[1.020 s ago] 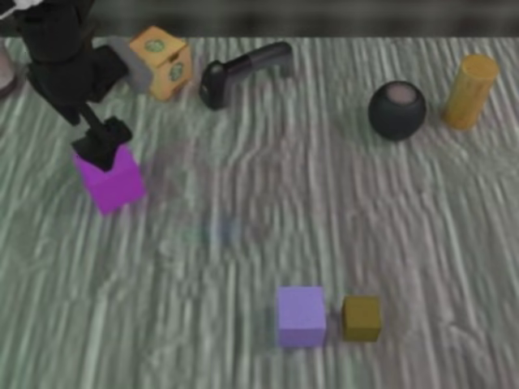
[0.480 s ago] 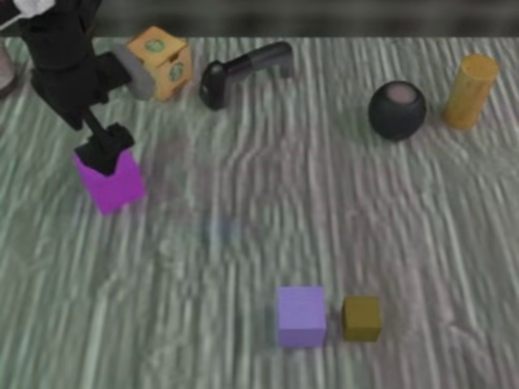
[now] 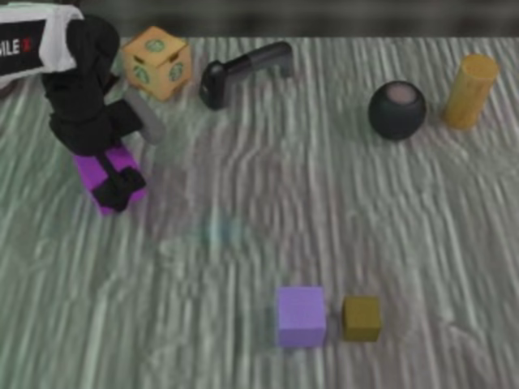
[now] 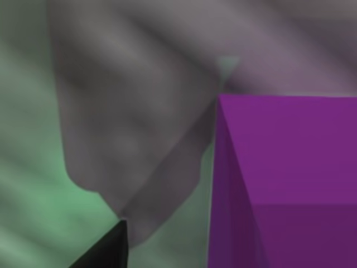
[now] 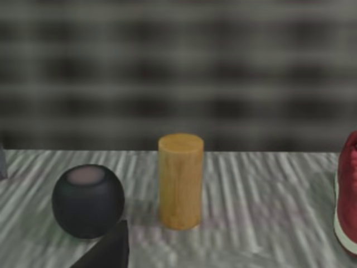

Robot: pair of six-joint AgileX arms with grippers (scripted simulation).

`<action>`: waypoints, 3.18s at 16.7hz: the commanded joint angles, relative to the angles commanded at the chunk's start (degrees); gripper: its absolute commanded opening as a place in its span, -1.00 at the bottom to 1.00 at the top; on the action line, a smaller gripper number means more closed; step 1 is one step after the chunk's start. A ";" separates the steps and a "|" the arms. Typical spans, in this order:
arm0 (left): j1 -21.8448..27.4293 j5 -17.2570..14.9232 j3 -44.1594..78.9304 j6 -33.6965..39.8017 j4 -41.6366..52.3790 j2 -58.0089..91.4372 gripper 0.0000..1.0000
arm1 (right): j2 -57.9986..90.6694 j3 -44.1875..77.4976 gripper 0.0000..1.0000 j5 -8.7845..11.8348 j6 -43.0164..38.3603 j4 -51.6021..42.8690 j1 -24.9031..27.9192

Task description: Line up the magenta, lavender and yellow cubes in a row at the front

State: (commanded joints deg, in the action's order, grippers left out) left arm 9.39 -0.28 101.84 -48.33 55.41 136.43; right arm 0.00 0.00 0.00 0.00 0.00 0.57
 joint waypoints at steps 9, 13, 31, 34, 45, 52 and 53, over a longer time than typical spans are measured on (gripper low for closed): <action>0.00 0.00 0.00 0.00 0.00 0.00 0.10 | 0.00 0.00 1.00 0.00 0.00 0.00 0.00; 0.00 0.00 0.00 0.00 0.00 0.00 -0.51 | 0.00 0.00 1.00 0.00 0.00 0.00 0.00; -0.76 -0.01 5.94 0.14 9.15 -3.05 -1.00 | 0.00 0.00 1.00 0.00 0.00 0.00 0.00; -1.09 -0.15 8.85 0.21 13.41 -4.64 -1.00 | 0.00 0.00 1.00 0.00 0.00 0.00 0.00; 8.56 0.19 -4.13 -0.86 10.00 -15.23 -1.00 | 0.00 0.00 1.00 0.00 0.00 0.00 0.00; 25.34 0.15 -29.33 -2.88 4.65 -33.23 -1.00 | 0.00 0.00 1.00 0.00 0.00 0.00 0.00; 26.86 0.17 -31.06 -3.07 4.09 -34.91 -1.00 | 0.00 0.00 1.00 0.00 0.00 0.00 0.00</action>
State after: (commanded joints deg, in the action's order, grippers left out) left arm 36.26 -0.11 70.78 -51.40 59.50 101.53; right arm 0.00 0.00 0.00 0.00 0.00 0.57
